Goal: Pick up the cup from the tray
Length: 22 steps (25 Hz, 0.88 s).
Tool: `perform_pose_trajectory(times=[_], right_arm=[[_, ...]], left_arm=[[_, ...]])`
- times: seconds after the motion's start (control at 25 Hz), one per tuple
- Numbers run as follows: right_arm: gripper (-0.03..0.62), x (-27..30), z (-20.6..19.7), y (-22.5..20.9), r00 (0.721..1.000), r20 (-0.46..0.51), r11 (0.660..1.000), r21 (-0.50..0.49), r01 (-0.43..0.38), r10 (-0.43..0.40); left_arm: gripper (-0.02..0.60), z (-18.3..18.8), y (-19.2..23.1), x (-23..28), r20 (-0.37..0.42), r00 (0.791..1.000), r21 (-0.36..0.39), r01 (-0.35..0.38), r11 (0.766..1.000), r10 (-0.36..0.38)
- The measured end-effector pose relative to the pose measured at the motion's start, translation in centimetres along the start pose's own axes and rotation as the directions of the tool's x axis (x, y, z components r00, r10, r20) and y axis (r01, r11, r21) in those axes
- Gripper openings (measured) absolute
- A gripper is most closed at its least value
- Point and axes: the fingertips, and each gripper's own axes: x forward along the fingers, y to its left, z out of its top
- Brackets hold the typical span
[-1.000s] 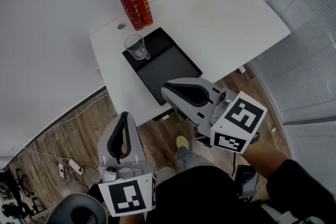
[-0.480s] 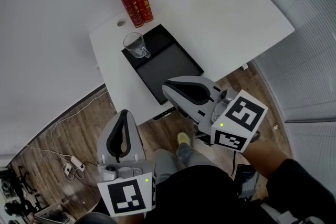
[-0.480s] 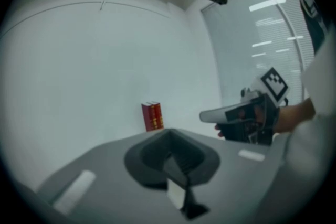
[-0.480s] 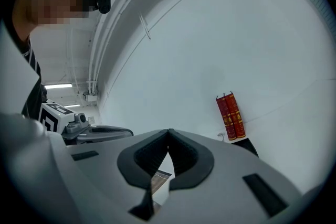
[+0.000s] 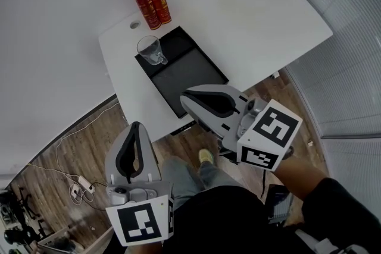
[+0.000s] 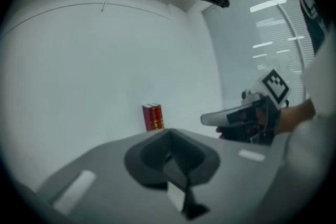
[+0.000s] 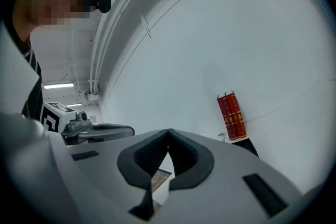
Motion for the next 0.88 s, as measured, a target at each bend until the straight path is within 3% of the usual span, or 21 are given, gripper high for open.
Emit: perform_pose_trajectory(times=[0.88], right_arm=[[0.014,-1.1,1.1,0.5,1.000,0.023,0.999,-0.034,-0.015,0.015]], left_arm=[[0.002,1.0,-1.0,-0.5,0.026,1.000,0.020,-0.001,1.000,0.001]])
